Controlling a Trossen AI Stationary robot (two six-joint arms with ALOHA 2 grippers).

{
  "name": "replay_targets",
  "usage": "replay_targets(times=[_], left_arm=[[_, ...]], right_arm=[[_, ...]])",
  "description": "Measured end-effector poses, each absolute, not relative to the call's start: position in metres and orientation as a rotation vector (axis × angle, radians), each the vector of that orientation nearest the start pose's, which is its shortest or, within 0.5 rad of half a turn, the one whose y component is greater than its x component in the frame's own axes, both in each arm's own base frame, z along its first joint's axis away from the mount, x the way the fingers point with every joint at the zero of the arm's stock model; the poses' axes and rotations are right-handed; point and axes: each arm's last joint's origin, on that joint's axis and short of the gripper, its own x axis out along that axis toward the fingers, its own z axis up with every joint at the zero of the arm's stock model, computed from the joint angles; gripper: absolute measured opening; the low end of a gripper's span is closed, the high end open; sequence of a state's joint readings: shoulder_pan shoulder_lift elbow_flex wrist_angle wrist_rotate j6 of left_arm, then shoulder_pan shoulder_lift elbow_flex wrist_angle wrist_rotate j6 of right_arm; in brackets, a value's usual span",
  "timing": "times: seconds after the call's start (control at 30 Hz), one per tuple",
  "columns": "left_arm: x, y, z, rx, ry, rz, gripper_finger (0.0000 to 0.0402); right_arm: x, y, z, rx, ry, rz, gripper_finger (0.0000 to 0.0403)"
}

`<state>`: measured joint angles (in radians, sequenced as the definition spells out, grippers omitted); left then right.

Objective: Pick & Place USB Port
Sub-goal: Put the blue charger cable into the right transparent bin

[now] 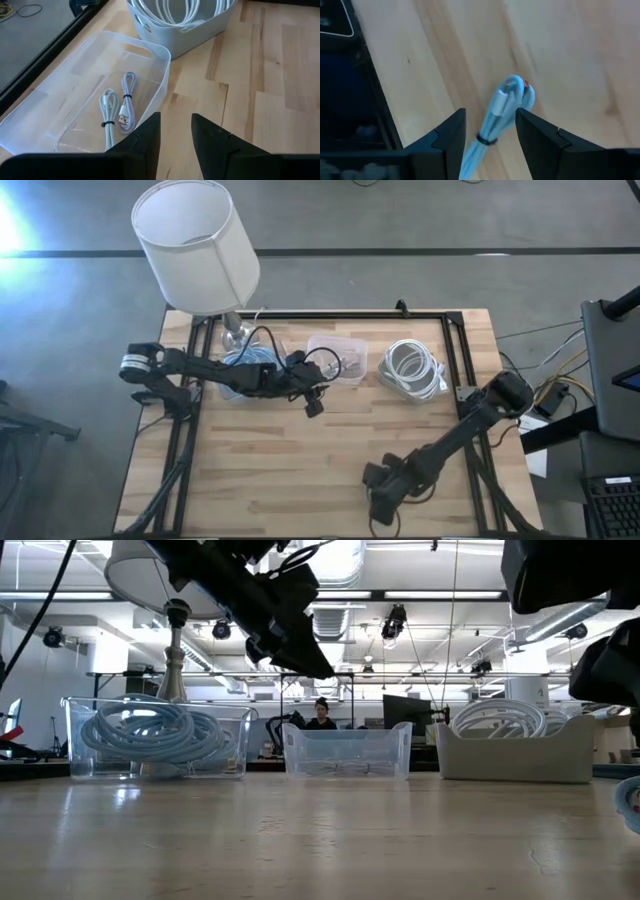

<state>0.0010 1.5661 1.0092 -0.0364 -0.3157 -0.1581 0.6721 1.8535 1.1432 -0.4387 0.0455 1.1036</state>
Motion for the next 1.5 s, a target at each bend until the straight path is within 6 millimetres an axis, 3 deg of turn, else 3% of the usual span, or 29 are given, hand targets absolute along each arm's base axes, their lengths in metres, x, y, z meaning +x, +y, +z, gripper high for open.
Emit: replay_targets(times=[0.33,0.7,0.83,1.03,1.1,1.23,1.5], left_arm=[[0.338,0.010,0.236,-0.031,0.565,0.345,0.0112],[0.338,0.010,0.237,-0.010,0.557,0.339,0.0110],[0.338,0.010,0.237,-0.011,0.558,0.338,0.0110],[0.338,0.010,0.237,-0.011,0.558,0.335,0.0110],[0.338,0.010,0.237,-0.013,0.559,0.330,0.0110],[0.338,0.009,0.237,-0.013,0.559,0.325,0.0110],[0.338,-0.004,0.236,-0.002,0.560,0.287,0.0110]], right_arm=[[0.293,0.231,0.144,0.457,1.338,-0.209,0.0169],[0.298,0.235,0.139,0.353,1.375,-0.179,0.0164],[0.297,0.234,0.139,0.325,1.381,-0.161,0.0132],[0.297,0.233,0.141,0.271,1.385,-0.118,0.0054],[0.297,0.233,0.145,0.262,1.378,-0.097,0.0048],[0.301,0.223,0.159,0.249,1.309,-0.131,0.0023],[0.304,0.179,0.183,0.104,1.250,-0.332,0.0022]])
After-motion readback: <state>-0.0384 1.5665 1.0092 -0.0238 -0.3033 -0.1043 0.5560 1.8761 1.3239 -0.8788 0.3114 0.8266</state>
